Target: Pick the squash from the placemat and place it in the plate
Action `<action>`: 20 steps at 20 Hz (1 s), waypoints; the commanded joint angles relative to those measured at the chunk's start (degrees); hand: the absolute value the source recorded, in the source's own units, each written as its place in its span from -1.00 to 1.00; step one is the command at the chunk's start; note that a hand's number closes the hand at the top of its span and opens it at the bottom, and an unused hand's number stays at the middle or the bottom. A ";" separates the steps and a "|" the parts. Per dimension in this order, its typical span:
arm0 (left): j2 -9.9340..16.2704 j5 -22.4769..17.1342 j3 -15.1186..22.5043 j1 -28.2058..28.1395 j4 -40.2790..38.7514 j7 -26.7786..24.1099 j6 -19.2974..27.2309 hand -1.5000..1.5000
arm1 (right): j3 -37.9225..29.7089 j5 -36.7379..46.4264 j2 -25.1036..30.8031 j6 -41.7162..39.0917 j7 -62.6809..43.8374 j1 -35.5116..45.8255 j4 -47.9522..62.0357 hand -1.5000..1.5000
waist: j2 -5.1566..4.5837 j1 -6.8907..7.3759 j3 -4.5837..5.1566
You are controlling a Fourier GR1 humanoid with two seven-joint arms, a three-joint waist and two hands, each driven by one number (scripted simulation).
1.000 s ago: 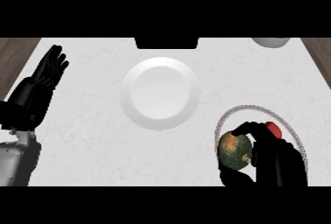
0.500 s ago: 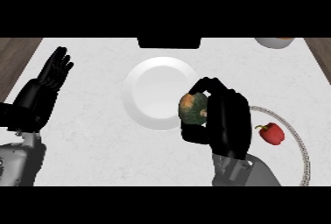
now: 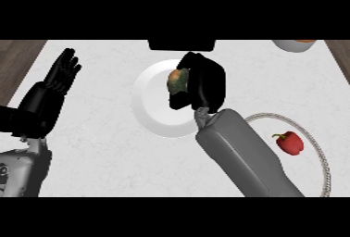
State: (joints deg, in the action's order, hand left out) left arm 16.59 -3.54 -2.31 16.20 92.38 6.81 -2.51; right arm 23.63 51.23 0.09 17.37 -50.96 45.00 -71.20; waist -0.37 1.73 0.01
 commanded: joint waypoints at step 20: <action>-2.32 1.02 1.54 4.75 -1.12 0.41 -0.77 0.00 | 0.40 -31.80 -0.08 25.65 21.92 14.39 38.77 -1.00 | -1.60 4.75 -0.14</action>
State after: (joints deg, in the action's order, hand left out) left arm 14.90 -2.94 -1.17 19.90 90.77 6.54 -3.96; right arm 25.28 24.15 0.02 38.86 -35.17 59.59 -33.20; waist -1.76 5.79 -0.07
